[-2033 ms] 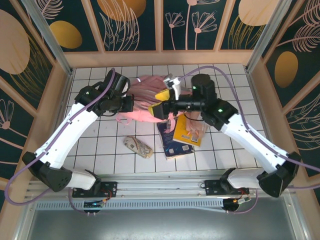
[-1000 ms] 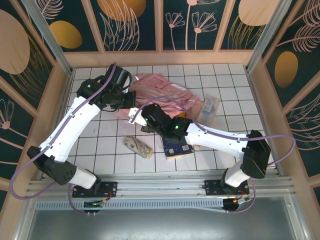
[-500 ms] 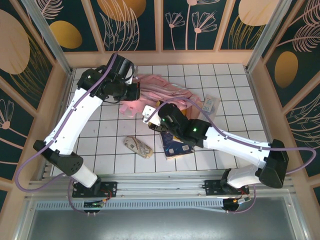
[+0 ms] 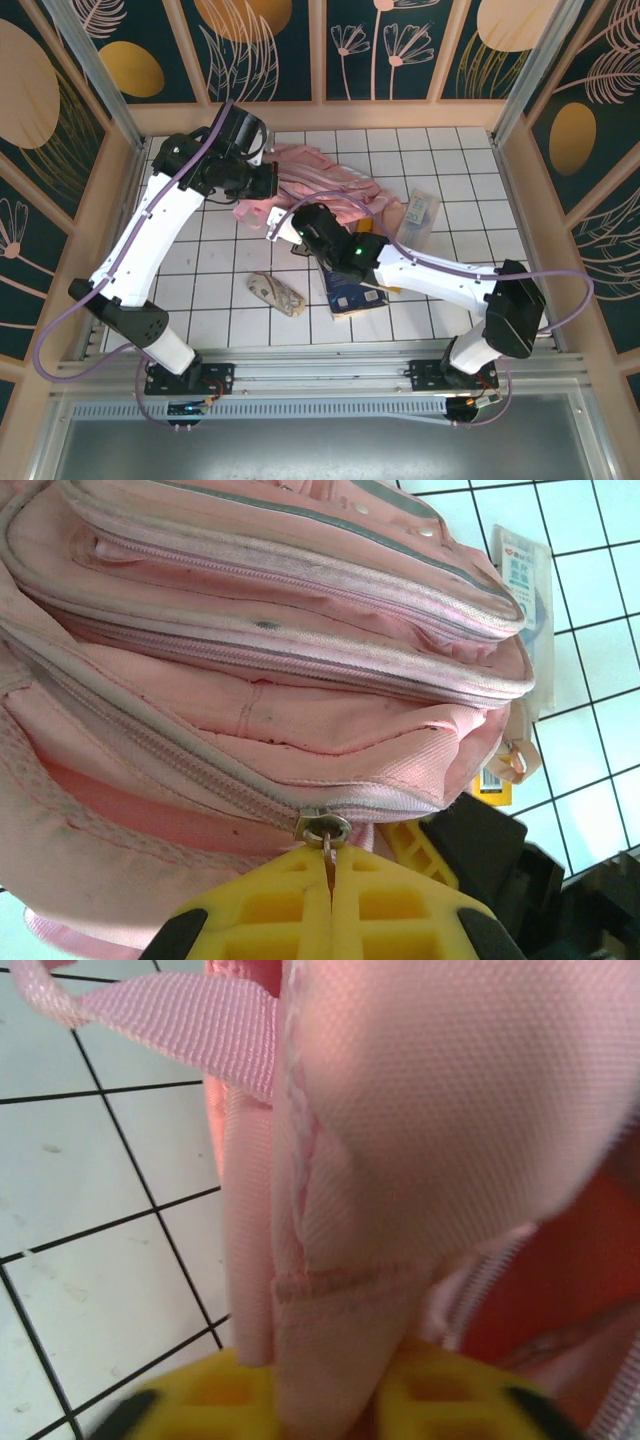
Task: Pack the student bag
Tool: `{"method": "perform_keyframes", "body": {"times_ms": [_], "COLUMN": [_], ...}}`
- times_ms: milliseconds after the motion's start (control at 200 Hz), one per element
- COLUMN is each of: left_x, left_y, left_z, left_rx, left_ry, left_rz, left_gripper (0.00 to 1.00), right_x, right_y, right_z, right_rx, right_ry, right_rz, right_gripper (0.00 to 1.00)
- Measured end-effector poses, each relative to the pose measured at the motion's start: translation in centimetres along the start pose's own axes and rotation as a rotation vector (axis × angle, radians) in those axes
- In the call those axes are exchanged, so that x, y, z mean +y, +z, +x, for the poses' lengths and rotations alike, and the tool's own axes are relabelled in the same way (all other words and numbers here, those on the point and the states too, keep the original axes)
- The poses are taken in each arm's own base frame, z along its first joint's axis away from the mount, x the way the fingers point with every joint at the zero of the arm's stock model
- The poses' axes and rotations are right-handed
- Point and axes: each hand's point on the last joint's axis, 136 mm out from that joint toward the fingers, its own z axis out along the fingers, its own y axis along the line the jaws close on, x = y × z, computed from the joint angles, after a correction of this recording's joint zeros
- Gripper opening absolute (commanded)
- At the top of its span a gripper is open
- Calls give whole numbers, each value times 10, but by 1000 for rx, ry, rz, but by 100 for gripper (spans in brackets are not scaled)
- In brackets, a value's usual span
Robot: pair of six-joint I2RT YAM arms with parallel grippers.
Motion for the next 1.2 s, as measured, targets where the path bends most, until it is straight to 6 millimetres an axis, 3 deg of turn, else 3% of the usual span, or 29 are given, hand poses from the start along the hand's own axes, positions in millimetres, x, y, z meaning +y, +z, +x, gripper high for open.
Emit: {"method": "perform_keyframes", "body": {"times_ms": [155,260,375,475,595,741,916,1021,1201], "left_x": [2,2,6,18,39,67,97,96,90], "left_y": [0,-2,-6,-11,-7,20,61,83,123], "left_z": [2,6,7,12,27,53,78,70,36], "left_rx": [4,15,13,6,15,55,61,7,-78], "left_ry": [4,7,-1,-21,-42,-57,-90,-86,-59], "left_rz": [-19,-26,-25,-41,-92,-164,-178,-137,-103], "left_gripper": [0,0,0,0,0,0,0,0,0], "right_x": [-3,-7,-25,-45,-56,-57,-43,-44,-49], "right_y": [-15,-35,-62,-80,-93,-98,-94,-91,-84], "right_z": [10,26,44,49,54,67,76,85,97], "right_rx": [-27,-59,-105,-146,-192,-217,-234,-222,-191], "right_ry": [-31,-61,-49,-9,47,131,187,222,283], "right_rz": [14,1,9,13,-23,-77,-171,-192,-196], "right_gripper": [0,0,0,0,0,0,0,0,0]}}
